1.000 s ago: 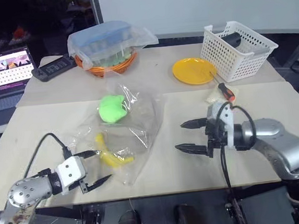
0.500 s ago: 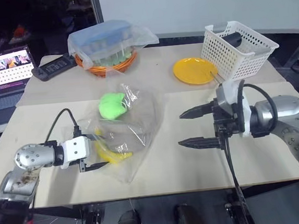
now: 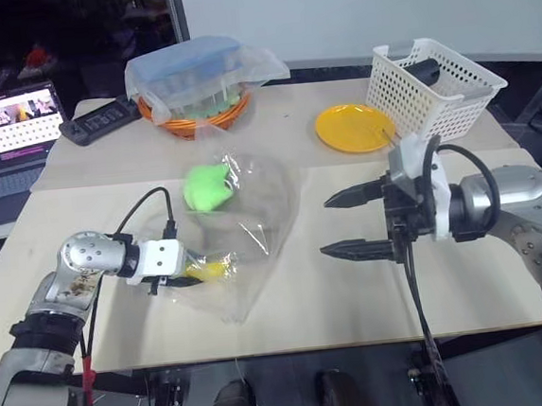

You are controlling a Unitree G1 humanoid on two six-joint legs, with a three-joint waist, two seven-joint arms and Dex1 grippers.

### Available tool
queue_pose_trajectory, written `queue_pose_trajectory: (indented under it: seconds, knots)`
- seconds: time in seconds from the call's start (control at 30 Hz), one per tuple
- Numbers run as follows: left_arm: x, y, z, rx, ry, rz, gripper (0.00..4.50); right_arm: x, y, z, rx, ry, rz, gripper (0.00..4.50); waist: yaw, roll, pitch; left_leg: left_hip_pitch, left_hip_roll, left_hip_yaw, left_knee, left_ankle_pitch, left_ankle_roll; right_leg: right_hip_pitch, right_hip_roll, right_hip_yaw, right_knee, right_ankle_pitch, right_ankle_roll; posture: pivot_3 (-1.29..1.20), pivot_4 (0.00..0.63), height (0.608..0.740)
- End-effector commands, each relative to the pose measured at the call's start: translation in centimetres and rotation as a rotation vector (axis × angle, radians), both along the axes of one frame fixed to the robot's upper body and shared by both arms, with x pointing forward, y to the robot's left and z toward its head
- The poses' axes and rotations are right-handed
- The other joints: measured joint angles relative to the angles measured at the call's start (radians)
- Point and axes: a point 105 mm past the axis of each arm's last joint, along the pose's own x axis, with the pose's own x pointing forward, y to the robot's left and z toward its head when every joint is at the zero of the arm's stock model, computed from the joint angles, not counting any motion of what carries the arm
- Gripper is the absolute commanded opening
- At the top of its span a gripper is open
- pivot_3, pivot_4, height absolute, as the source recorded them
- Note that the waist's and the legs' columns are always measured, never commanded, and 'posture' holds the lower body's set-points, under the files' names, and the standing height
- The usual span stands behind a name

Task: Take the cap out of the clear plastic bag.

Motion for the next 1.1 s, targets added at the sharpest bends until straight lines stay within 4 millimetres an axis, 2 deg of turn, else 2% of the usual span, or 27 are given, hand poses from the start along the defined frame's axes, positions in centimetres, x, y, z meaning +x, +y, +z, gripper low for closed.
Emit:
queue_pose_trajectory:
  seconds: [0.03, 0.17, 0.33, 0.57, 0.63, 0.7, 0.77, 0.83, 0.9, 0.97, 1.0, 1.03, 1.07, 1.1]
  knots:
    - [-0.1, -0.1, 0.3, -0.038, 0.025, 0.015, 0.95, -0.1, 0.1, 1.0, -0.004, -0.044, 0.002, 4.5, 0.0, 0.0, 0.0, 0.0, 0.0, 0.0, 0.0, 0.0, 0.0, 0.0, 0.0, 0.0, 0.0, 0.0, 0.0, 0.0, 0.15, 0.74]
    - [-0.5, 0.3, 1.7, -0.093, 0.043, 0.058, 0.95, 0.2, 0.2, 1.1, -0.007, -0.048, 0.005, 4.5, -0.002, 0.0, 0.0, 0.0, 0.0, 0.0, 0.001, 0.0, 0.0, 0.0, 0.0, 0.0, 0.0, 0.0, 0.0, 0.0, 0.15, 0.74]
    - [-2.5, 0.7, 3.3, -0.118, 0.116, 0.095, 0.95, 0.4, 0.3, 1.2, -0.008, -0.046, 0.019, 4.5, -0.005, 0.0, 0.0, -0.001, 0.001, 0.0, 0.002, 0.0, 0.0, 0.0, 0.0, 0.0, 0.0, 0.0, 0.0, 0.0, 0.15, 0.74]
    - [-9.2, 1.4, 4.5, -0.042, 0.412, 0.1, 0.95, 1.0, 0.7, 1.2, -0.013, -0.042, 0.05, 4.5, -0.007, 0.0, 0.0, -0.001, 0.002, 0.0, 0.002, 0.0, 0.0, -0.001, 0.0, 0.0, 0.0, -0.001, -0.001, 0.0, 0.15, 0.74]
    - [-11.5, 1.3, 5.5, -0.04, 0.554, 0.102, 0.95, 1.3, 0.8, 1.0, -0.02, -0.04, 0.055, 4.5, -0.007, 0.0, 0.0, -0.001, 0.002, 0.0, 0.002, 0.0, 0.0, -0.002, 0.0, -0.001, 0.001, -0.004, -0.005, 0.0, 0.15, 0.74]
    - [-12.9, 0.8, 6.7, -0.081, 0.624, 0.088, 0.95, 1.4, 0.8, 0.9, -0.023, -0.037, 0.061, 4.5, -0.006, 0.0, 0.0, 0.0, 0.003, 0.001, 0.002, 0.0, 0.0, -0.002, 0.001, -0.001, 0.001, -0.005, -0.006, 0.0, 0.15, 0.74]
    - [-13.4, 0.1, 8.7, -0.187, 0.649, 0.066, 0.95, 1.5, 0.9, 0.8, -0.023, -0.033, 0.07, 4.5, 0.0, 0.0, 0.001, 0.0, 0.003, 0.001, 0.002, 0.0, 0.0, -0.002, 0.001, -0.002, 0.001, -0.005, -0.007, 0.0, 0.15, 0.74]
    - [-12.8, -0.7, 11.8, -0.365, 0.602, 0.055, 0.95, 1.6, 1.0, 0.8, -0.019, -0.029, 0.079, 4.5, 0.005, 0.0, 0.001, 0.0, 0.004, 0.001, 0.002, 0.0, 0.0, -0.001, 0.001, -0.003, 0.001, -0.006, -0.007, 0.0, 0.15, 0.74]
    - [-11.3, -0.9, 14.6, -0.534, 0.515, 0.084, 0.95, 1.7, 1.1, 0.8, -0.017, -0.028, 0.083, 4.5, 0.007, 0.0, 0.001, 0.0, 0.005, 0.001, 0.003, 0.0, 0.0, -0.001, 0.001, -0.004, 0.001, -0.006, -0.007, 0.0, 0.15, 0.74]
    - [-8.2, -0.2, 16.6, -0.674, 0.36, 0.202, 0.95, 1.8, 1.1, 0.8, -0.016, -0.029, 0.083, 4.5, 0.007, 0.0, 0.001, 0.001, 0.006, 0.001, 0.004, 0.0, 0.0, 0.0, 0.003, -0.004, 0.002, -0.005, -0.007, 0.0, 0.15, 0.74]
    - [-5.3, 1.2, 16.7, -0.711, 0.223, 0.345, 0.95, 1.8, 1.1, 0.9, -0.013, -0.03, 0.081, 4.5, 0.007, 0.0, 0.001, 0.002, 0.005, 0.001, 0.004, 0.0, 0.0, 0.001, 0.003, -0.004, 0.003, -0.005, -0.007, 0.0, 0.15, 0.74]
    - [-3.5, 2.3, 16.6, -0.723, 0.134, 0.443, 0.95, 1.9, 1.2, 0.9, -0.011, -0.031, 0.079, 4.5, 0.007, 0.0, 0.001, 0.003, 0.005, 0.001, 0.004, 0.0, 0.0, 0.001, 0.003, -0.004, 0.003, -0.003, -0.004, 0.0, 0.15, 0.74]
    - [-0.7, 4.8, 16.1, -0.774, 0.049, 0.631, 0.95, 2.0, 1.2, 0.9, -0.009, -0.033, 0.075, 4.5, 0.007, 0.0, 0.001, 0.004, 0.005, 0.001, 0.004, 0.0, 0.0, 0.002, 0.003, -0.003, 0.005, -0.001, 0.0, 0.0, 0.15, 0.74]
    - [1.1, 6.8, 15.4, -0.805, 0.005, 0.775, 0.95, 2.0, 1.2, 0.9, -0.007, -0.035, 0.071, 4.5, 0.007, 0.0, 0.001, 0.005, 0.005, 0.001, 0.004, 0.0, 0.0, 0.002, 0.004, -0.003, 0.007, -0.002, -0.001, 0.0, 0.15, 0.74]
